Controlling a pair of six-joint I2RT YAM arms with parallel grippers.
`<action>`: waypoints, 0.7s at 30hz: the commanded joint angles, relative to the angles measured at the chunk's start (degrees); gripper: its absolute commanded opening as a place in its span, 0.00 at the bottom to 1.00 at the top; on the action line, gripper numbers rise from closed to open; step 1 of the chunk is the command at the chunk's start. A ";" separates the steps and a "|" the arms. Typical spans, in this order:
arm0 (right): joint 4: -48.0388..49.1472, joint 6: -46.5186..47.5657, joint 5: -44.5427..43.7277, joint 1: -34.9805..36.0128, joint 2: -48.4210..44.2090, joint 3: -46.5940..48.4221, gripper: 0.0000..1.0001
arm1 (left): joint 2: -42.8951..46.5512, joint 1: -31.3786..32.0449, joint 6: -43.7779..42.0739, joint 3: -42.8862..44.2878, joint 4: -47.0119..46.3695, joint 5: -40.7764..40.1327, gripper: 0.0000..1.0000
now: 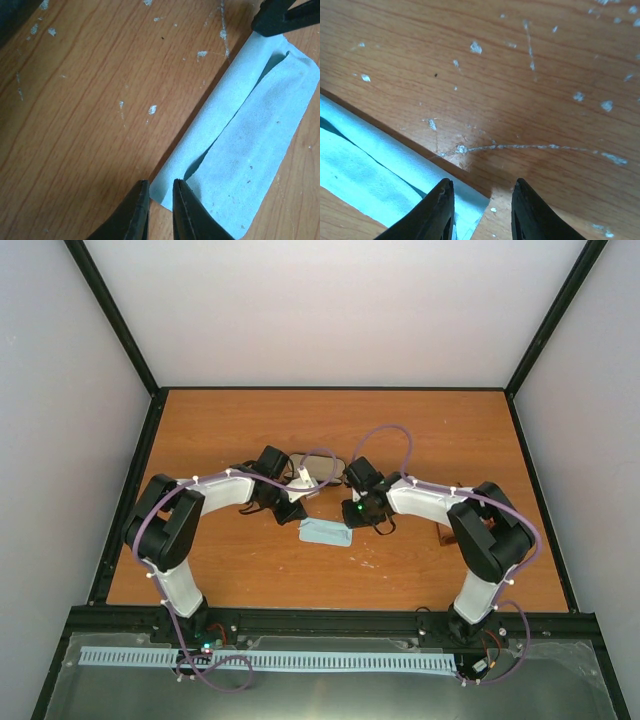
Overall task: Organize the sunglasses
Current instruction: Fold the glasses cleaning cloth at the center of the board.
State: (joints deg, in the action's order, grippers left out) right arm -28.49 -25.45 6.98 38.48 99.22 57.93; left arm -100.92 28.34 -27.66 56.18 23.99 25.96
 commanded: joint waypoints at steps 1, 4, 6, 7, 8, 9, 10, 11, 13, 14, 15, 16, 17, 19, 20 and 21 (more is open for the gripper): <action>-0.17 -0.18 2.19 0.01 1.00 -0.84 0.33 | 0.51 -0.13 -0.76 0.77 0.44 0.49 0.15; -0.07 0.05 2.45 -0.02 0.40 -2.04 0.33 | 0.57 -0.12 -0.68 0.77 0.31 0.46 0.15; -0.12 0.06 2.34 0.02 0.25 -2.59 0.33 | 0.43 -0.12 -0.72 0.74 0.21 0.63 0.15; -0.09 0.13 2.42 0.01 0.27 -2.71 0.33 | 0.36 -0.12 -0.67 0.75 0.22 0.67 0.15; 0.00 0.05 2.56 0.02 0.49 -2.78 0.32 | 0.34 -0.12 -0.64 0.71 0.15 0.69 0.15; -0.02 0.07 2.71 -0.03 0.65 -2.82 0.31 | 0.35 -0.12 -0.60 0.73 0.12 0.72 0.15; 0.12 -0.01 2.79 0.02 0.88 -2.91 0.29 | 0.36 -0.18 -0.57 0.73 0.15 0.81 0.15; 0.27 -0.10 2.82 0.02 1.02 -2.98 0.28 | 0.30 -0.14 -0.57 0.72 0.18 0.75 0.16; 0.42 -0.12 3.06 0.02 1.51 -3.03 0.25 | 0.37 -0.18 -0.68 0.73 0.10 0.71 0.16; 0.49 -0.06 3.20 0.02 1.69 -3.00 0.23 | 0.37 -0.13 -0.68 0.69 0.09 0.72 0.16; 0.60 0.03 3.48 0.02 1.95 -3.01 0.22 | 0.38 -0.13 -0.60 0.68 0.13 0.63 0.16; 0.60 0.09 3.65 0.02 2.14 -3.00 0.21 | 0.45 -0.12 -0.58 0.61 0.12 0.54 0.16; 0.59 0.13 3.78 0.02 2.26 -3.00 0.19 | 0.40 -0.12 -0.63 0.53 0.09 0.36 0.18; 0.46 0.27 3.96 0.02 2.38 -3.09 0.15 | 0.57 -0.17 -0.44 0.46 -0.12 0.19 0.20; 0.39 0.31 3.94 0.02 2.38 -3.15 0.13 | 0.70 -0.14 -0.44 0.42 -0.20 0.23 0.21; 0.38 0.39 3.93 0.02 2.38 -3.26 0.11 | 0.82 -0.13 -0.36 0.34 -0.17 0.27 0.22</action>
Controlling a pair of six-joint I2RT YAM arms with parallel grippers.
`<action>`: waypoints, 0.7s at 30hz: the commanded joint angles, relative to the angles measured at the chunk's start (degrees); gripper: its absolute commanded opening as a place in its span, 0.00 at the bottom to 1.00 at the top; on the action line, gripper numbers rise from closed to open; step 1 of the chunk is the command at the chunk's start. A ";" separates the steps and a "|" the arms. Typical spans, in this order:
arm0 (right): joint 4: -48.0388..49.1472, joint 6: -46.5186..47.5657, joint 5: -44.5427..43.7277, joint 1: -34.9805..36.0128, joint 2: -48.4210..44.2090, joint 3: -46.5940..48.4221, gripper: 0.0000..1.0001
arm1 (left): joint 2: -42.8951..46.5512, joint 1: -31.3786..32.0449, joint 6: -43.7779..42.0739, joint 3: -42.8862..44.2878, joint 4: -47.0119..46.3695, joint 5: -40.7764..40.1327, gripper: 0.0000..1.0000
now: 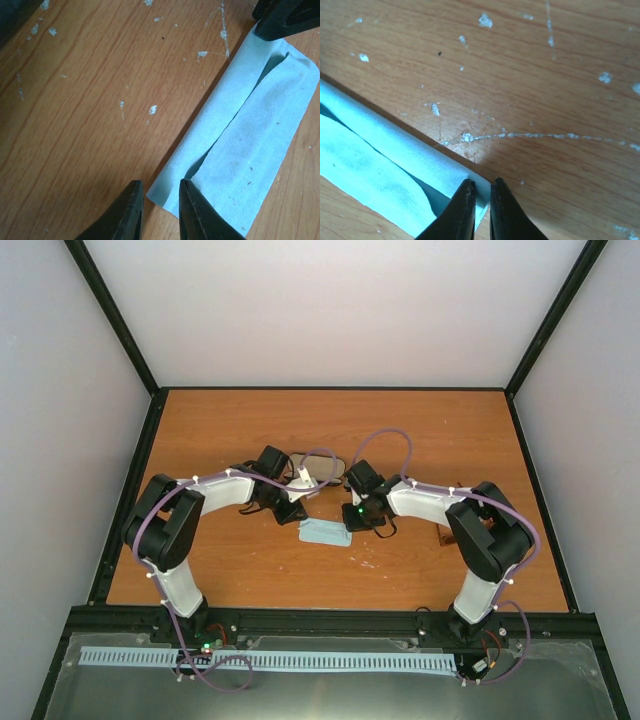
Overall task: Organize the sunglasses
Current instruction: Fold the glasses cleaning cloth at the center of the board, then pick up the glasses cleaning cloth from the center of the board.
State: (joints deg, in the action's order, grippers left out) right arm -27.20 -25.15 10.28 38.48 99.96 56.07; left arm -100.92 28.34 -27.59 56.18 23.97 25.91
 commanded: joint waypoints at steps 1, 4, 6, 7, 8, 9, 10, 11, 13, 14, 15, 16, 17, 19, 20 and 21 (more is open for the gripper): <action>-0.99 0.10 0.53 0.02 1.64 -1.42 0.09 | 0.96 -0.12 -0.40 0.25 -0.29 0.26 0.23; -1.08 -0.08 -0.05 0.02 1.42 -1.56 0.06 | 1.06 -0.17 -0.28 0.00 -0.52 0.31 0.24; -1.08 -0.24 -0.47 0.02 1.36 -1.59 0.05 | 0.86 -0.19 -0.26 -0.02 -0.48 0.37 0.26; -1.03 -0.30 -0.66 0.02 1.25 -1.60 0.05 | 0.75 -0.13 -0.22 -0.02 -0.50 0.49 0.26; -1.07 -0.34 -0.78 0.02 1.21 -1.60 0.05 | 0.56 -0.17 -0.28 0.04 -0.31 0.70 0.26; -1.10 -0.42 -0.94 0.02 1.12 -1.60 0.05 | 0.49 -0.13 -0.39 0.18 -0.19 0.76 0.26; -1.03 -0.43 -1.09 0.02 1.06 -1.58 0.05 | 0.31 -0.13 -0.51 0.24 -0.03 0.90 0.26; -1.09 -0.41 -1.20 0.02 0.98 -1.56 0.04 | 0.13 -0.12 -0.68 0.32 0.14 0.96 0.26; -1.07 -0.39 -1.23 0.02 0.94 -1.44 0.05 | -0.46 -0.13 -0.90 0.50 0.29 0.90 0.26; -1.08 -0.45 -1.30 0.02 0.94 -1.45 0.05 | -0.76 -0.13 -1.03 0.51 0.25 0.92 0.26; -1.08 -0.35 -1.27 0.02 0.94 -1.35 0.05 | -1.15 -0.12 -1.05 0.51 0.22 0.90 0.26; -1.04 -0.25 -1.31 0.02 0.98 -1.29 0.04 | -1.53 -0.12 -0.99 0.55 0.17 0.94 0.26; -1.08 -0.25 -1.30 0.02 0.92 -1.24 0.05 | -1.96 -0.12 -1.07 0.59 0.09 1.04 0.26; -1.08 -0.18 -1.30 0.02 0.91 -1.14 0.05 | -2.60 -0.20 -1.11 0.75 0.14 1.27 0.26; -1.10 -0.13 -1.32 0.03 0.86 -1.14 0.05 | -2.87 -0.13 -1.23 0.83 0.22 1.40 0.26; -1.07 -0.16 -1.35 0.02 0.86 -1.12 0.05 | -3.06 -0.13 -1.38 0.90 0.46 1.56 0.26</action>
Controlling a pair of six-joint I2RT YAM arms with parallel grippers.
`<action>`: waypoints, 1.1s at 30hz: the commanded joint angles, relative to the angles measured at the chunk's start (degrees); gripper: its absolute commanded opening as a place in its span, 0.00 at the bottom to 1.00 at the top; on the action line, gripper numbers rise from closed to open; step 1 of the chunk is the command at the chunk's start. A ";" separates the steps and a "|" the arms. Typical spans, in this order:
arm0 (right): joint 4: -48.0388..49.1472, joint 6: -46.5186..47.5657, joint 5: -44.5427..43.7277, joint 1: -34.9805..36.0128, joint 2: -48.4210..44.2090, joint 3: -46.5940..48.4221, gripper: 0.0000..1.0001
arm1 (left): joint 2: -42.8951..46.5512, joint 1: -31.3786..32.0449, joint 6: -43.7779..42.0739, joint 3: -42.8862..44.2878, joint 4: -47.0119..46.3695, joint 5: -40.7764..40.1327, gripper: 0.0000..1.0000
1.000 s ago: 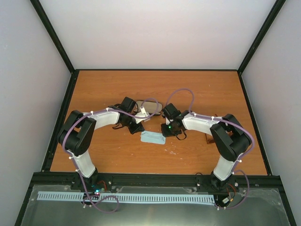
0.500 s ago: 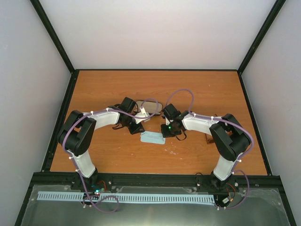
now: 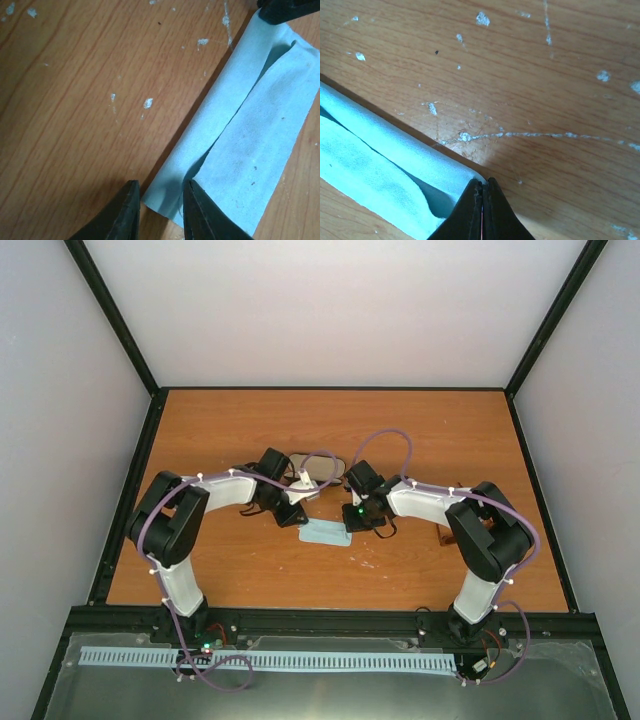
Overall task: Organize the sunglasses
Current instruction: Pick up the glasses cleaning cloth from the center of the board.
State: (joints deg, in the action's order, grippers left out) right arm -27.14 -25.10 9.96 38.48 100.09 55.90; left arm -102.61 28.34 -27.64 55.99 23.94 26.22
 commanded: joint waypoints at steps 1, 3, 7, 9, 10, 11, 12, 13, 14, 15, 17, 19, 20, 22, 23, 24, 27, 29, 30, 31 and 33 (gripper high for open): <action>-1.16 -0.21 -1.00 0.02 0.67 -0.95 0.05 | -1.63 -0.12 -1.41 1.24 0.65 1.23 0.26; -1.15 -0.29 -1.03 0.02 0.59 -0.96 0.05 | -1.95 -0.20 -1.56 1.25 0.72 1.07 0.25; -1.12 -0.30 -1.14 0.02 0.41 -0.97 0.04 | -2.29 -0.12 -1.66 1.17 0.70 1.25 0.14; -1.12 -0.32 -1.16 -0.02 0.37 -0.92 0.04 | -2.39 -0.12 -1.72 1.30 0.81 1.30 0.05; -1.08 -0.30 -1.30 -0.01 0.30 -0.89 0.04 | -2.32 -0.14 -1.83 1.32 0.90 1.38 0.02; -1.05 -0.30 -1.50 0.01 0.23 -0.84 0.03 | -2.20 -0.13 -1.93 1.41 1.06 1.50 0.01; -0.96 -0.37 -1.76 0.03 0.08 -0.75 0.03 | -1.91 -0.18 -2.03 1.43 1.19 1.72 0.00; -0.87 -0.38 -1.97 0.06 0.02 -0.68 0.03 | -1.69 -0.13 -2.01 1.46 1.25 1.85 0.00; -0.78 -0.47 -2.23 0.02 -0.12 -0.51 0.03 | -1.18 -0.14 -2.06 1.41 1.30 2.09 0.00; -0.78 -0.52 -2.45 0.02 -0.23 -0.27 0.03 | -0.55 -0.13 -1.93 1.41 1.16 2.24 0.00; -0.78 -0.62 -3.32 0.04 -0.56 0.33 0.03 | 0.90 -0.12 -1.39 1.26 0.76 2.48 0.00; -0.53 -0.73 -4.32 0.04 -1.34 0.67 0.03 | 2.57 -0.12 -0.61 1.29 0.29 2.52 0.00; -0.32 -0.78 -4.85 0.01 -1.91 0.74 0.03 | 3.32 -0.12 -0.34 1.25 -0.07 2.42 0.00; 0.07 -0.84 -5.79 0.02 -3.11 0.80 0.03 | 4.97 -0.15 0.30 1.31 -0.57 2.18 0.00; 0.44 -0.83 -6.10 0.02 -3.71 0.87 0.03 | 5.65 -0.13 0.57 1.44 -0.92 2.05 0.00; 0.74 -0.74 -6.40 0.02 -4.21 0.83 0.03 | 6.34 -0.14 0.80 1.41 -1.17 2.01 0.01; 1.90 -0.81 -7.22 0.02 -5.79 0.62 0.03 | 7.62 -0.12 1.24 1.87 -1.28 2.09 0.00; 2.60 -0.90 -7.59 0.02 -6.81 0.48 0.03 | 7.97 -0.12 1.49 2.04 -1.23 2.19 0.00; 2.88 -0.97 -7.87 0.04 -7.30 0.45 0.03 | 8.03 -0.14 1.52 2.05 -1.27 2.19 0.00; 3.25 -0.92 -8.12 0.02 -7.79 0.34 0.03 | 7.95 -0.14 1.59 1.96 -1.24 2.34 0.00; 3.95 -0.98 -8.67 0.06 -8.55 0.14 0.03 | 7.93 -0.12 1.72 1.66 -1.50 2.49 0.00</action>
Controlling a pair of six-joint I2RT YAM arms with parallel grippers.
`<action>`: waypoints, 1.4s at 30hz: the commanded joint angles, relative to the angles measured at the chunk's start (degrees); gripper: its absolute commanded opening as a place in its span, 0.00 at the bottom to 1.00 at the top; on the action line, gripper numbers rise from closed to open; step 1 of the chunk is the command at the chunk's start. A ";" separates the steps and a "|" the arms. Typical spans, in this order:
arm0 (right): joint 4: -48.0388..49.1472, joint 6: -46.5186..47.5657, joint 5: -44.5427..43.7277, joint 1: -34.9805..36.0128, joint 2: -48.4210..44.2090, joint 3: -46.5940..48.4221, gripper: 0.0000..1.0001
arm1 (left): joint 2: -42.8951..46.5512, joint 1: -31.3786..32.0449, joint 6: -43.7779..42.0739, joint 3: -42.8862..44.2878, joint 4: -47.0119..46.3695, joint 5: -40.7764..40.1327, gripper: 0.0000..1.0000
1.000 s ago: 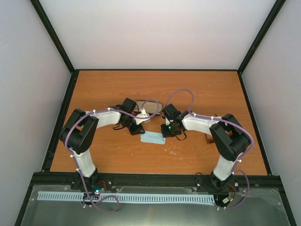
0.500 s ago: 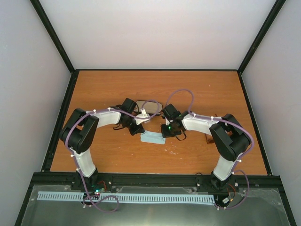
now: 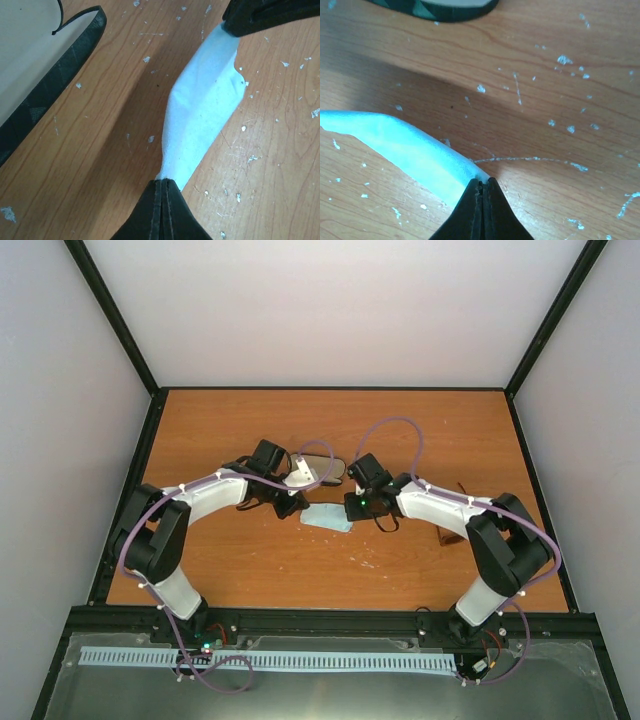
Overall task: Organize the sunglasses
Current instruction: Pick up the glasses cleaning cloth from the center of the board, then place the glasses cleaning cloth in the sunglasses case.
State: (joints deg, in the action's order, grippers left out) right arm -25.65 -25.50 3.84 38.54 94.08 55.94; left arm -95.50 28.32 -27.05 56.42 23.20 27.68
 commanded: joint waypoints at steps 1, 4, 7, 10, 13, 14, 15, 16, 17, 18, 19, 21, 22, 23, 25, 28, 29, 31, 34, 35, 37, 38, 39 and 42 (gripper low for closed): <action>2.57 -0.56 -2.68 -0.04 -2.58 0.17 0.03 | 0.78 -0.10 1.19 1.02 -0.93 1.08 0.00; 2.50 -0.33 -2.49 -0.05 -1.68 0.72 0.03 | 0.46 -0.12 1.36 0.72 -1.34 0.91 0.00; 2.68 -0.32 -2.38 -0.05 -0.77 1.02 0.03 | 0.62 -0.13 1.69 0.49 -2.00 -0.25 0.00; 2.93 0.08 -2.84 -0.05 -0.41 1.77 0.03 | 1.37 -0.51 1.99 0.19 -2.99 -1.62 0.00; 2.72 0.65 -3.14 -0.05 0.16 3.19 0.03 | 1.95 -1.31 2.25 0.17 -3.63 -2.82 0.00; 2.75 0.79 -3.20 -0.07 0.34 3.59 0.03 | 2.05 -1.72 2.25 0.30 -3.68 -2.95 0.00; 2.88 1.00 -3.33 -0.05 0.47 3.99 0.03 | 2.06 -2.10 2.18 0.41 -3.77 -3.13 0.00; 2.95 1.19 -3.43 -0.05 0.61 4.45 0.03 | 2.13 -2.53 2.18 0.56 -3.84 -3.16 0.00; 3.11 1.34 -3.48 -0.05 0.83 4.90 0.03 | 2.16 -3.01 2.07 0.68 -3.93 -3.40 0.01; 3.14 1.46 -3.43 -0.05 1.17 5.55 0.03 | 2.15 -3.50 1.94 0.87 -4.02 -3.53 0.01; 3.07 1.65 -3.36 -0.05 1.57 6.26 0.03 | 2.16 -4.00 1.73 1.07 -4.08 -3.57 0.00; 3.00 2.16 -3.22 -0.05 2.51 7.63 0.03 | 2.09 -4.87 1.42 1.52 -4.13 -3.74 0.00; 2.98 2.40 -3.21 -0.05 2.97 8.43 0.03 | 2.02 -5.27 1.13 1.83 -4.12 -3.73 0.00; 2.83 2.54 -3.14 -0.05 3.43 9.03 0.03 | 1.99 -5.64 0.97 2.24 -4.13 -3.76 0.00; 2.56 3.08 -3.13 -0.05 4.30 10.54 0.03 | 1.77 -6.02 0.62 3.03 -4.01 -4.00 0.01; 1.85 3.95 -3.15 -0.13 5.70 12.97 0.03 | 1.50 -6.46 0.47 4.17 -4.02 -3.96 0.01; 1.63 4.21 -3.13 -0.18 6.19 13.65 0.03 | 1.38 -6.57 0.30 4.60 -4.02 -3.90 0.01; 1.36 4.59 -3.15 -0.36 7.04 14.98 0.03 | 1.08 -6.73 0.09 5.35 -4.04 -4.02 0.00; 1.10 4.97 -2.85 -0.65 8.15 16.53 0.03 | 0.47 -6.96 -0.44 6.50 -3.84 -3.90 0.00; 0.93 5.01 -2.67 -0.80 8.60 17.10 0.03 | 0.16 -6.98 -0.72 6.83 -3.77 -3.87 0.00; 0.66 5.27 -2.47 -1.05 9.51 18.11 0.03 | -0.51 -7.09 -1.29 7.48 -3.69 -3.77 0.00; 0.55 5.30 -2.43 -1.16 9.88 18.55 0.03 | -0.78 -7.13 -1.65 7.80 -3.71 -3.91 0.00; 0.44 5.34 -2.50 -1.28 10.21 18.92 0.03 | -1.16 -7.25 -1.89 8.14 -3.69 -4.09 0.00; 0.43 5.21 -2.69 -1.69 10.69 19.71 0.03 | -2.34 -7.71 -2.64 9.21 -3.56 -4.30 0.01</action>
State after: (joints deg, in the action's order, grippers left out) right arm -24.62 -20.93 1.96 37.56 103.68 73.67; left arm -95.96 21.45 -27.59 62.57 20.01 23.68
